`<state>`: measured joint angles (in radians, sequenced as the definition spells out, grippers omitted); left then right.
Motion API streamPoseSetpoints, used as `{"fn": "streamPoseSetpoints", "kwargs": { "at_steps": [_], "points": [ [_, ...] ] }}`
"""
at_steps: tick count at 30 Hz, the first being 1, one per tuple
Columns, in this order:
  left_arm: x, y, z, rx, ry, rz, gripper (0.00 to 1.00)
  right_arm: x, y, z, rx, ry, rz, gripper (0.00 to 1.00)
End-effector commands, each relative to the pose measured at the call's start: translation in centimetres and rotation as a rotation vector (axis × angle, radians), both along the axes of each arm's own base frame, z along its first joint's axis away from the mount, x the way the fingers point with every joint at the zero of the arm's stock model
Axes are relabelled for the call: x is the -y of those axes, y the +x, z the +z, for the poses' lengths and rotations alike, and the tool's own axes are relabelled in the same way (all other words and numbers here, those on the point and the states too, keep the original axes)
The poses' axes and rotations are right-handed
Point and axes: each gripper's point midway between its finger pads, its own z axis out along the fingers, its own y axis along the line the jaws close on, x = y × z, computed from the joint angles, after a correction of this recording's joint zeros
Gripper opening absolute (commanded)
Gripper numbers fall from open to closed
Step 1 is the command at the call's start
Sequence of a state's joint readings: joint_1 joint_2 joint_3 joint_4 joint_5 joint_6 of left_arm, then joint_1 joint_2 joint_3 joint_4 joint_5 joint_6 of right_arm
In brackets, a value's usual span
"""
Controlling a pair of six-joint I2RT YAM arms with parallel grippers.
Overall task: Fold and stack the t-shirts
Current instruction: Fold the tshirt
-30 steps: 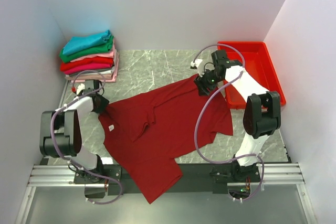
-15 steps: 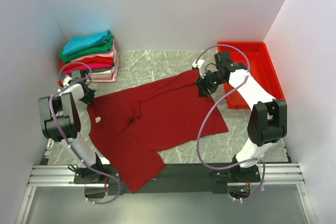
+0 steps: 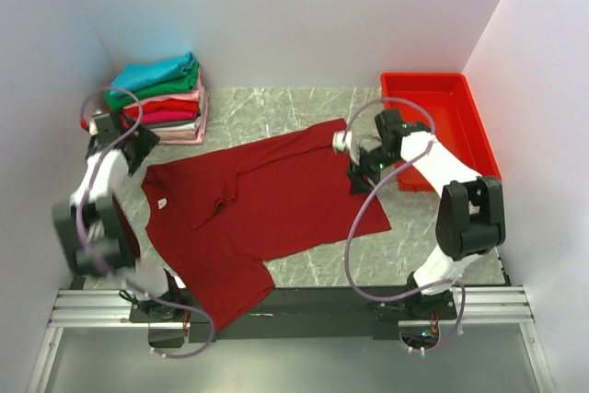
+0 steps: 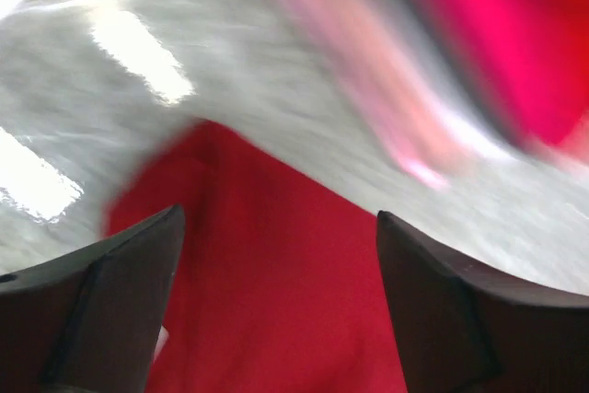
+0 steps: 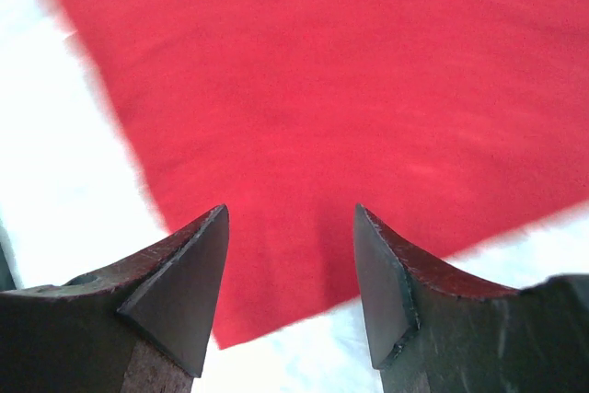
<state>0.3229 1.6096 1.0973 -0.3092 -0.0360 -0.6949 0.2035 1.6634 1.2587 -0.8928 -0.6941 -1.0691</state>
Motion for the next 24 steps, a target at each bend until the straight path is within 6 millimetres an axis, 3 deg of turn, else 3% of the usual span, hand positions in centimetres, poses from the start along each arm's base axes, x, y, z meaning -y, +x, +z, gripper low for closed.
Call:
{"fn": "streamPoseSetpoints", "kwargs": {
  "at_steps": [1, 3, 4, 7, 8, 9, 11, 12, 15, 16, 17, 18, 19, 21, 22, 24],
  "points": [
    [6.5, 0.4, 11.3, 0.390, 0.021, -0.344, 0.92, -1.9, -6.6, 1.6, 0.048, 0.137, 0.334, 0.64],
    [10.2, -0.5, 13.6, 0.449, 0.006, -0.490, 0.92, -3.2, -8.7, 0.9, 0.035, 0.162, 0.412, 0.64],
    [12.9, -1.1, 13.9, 0.437, 0.009, -0.586, 0.92, -3.7, -9.5, 0.8, 0.032, 0.168, 0.438, 0.64],
    [16.5, -3.0, 14.7, 0.432, 0.050, -0.713, 0.92, -6.3, -12.5, -0.2, 0.049, 0.160, 0.555, 0.64],
    [16.9, -3.6, 15.3, 0.444, 0.070, -0.732, 0.92, -7.0, -13.2, -0.4, 0.041, 0.151, 0.546, 0.64],
    [17.0, -4.6, 16.9, 0.488, 0.103, -0.735, 0.93, -7.7, -12.5, -1.0, 0.108, 0.140, 0.549, 0.64],
    [17.0, -6.4, 19.1, 0.558, 0.158, -0.746, 0.98, -9.3, -12.5, -0.2, 0.167, 0.133, 0.517, 0.64],
    [16.8, -7.0, 19.8, 0.582, 0.176, -0.734, 0.99, -10.3, -10.9, 0.3, 0.244, 0.142, 0.484, 0.65],
    [16.9, -8.9, 21.1, 0.639, 0.190, -0.721, 0.99, -10.5, -7.2, 1.0, 0.295, 0.073, 0.352, 0.65],
    [16.8, -9.2, 20.8, 0.630, 0.187, -0.711, 0.99, -9.1, -5.0, -0.2, 0.264, 0.013, 0.245, 0.64],
    [16.6, -9.7, 20.2, 0.600, 0.178, -0.700, 0.99, -8.5, -3.1, 0.3, 0.264, 0.013, 0.187, 0.64],
    [16.5, -9.9, 19.8, 0.580, 0.176, -0.693, 1.00, -7.7, -1.9, -0.8, 0.212, -0.005, 0.134, 0.63],
    [16.4, -10.2, 19.2, 0.559, 0.173, -0.689, 0.98, -5.5, 0.1, -1.1, 0.156, -0.029, -0.020, 0.61],
    [16.0, -10.9, 18.5, 0.540, 0.183, -0.669, 0.97, -3.9, 3.7, -1.3, 0.114, -0.075, -0.200, 0.58],
    [15.8, -11.2, 17.5, 0.522, 0.184, -0.662, 0.97, -2.6, 4.8, -1.5, 0.082, -0.097, -0.298, 0.56],
    [15.4, -12.0, 17.6, 0.532, 0.214, -0.645, 0.97, -0.6, 7.2, -1.9, 0.063, -0.119, -0.444, 0.55]
  ]
}}
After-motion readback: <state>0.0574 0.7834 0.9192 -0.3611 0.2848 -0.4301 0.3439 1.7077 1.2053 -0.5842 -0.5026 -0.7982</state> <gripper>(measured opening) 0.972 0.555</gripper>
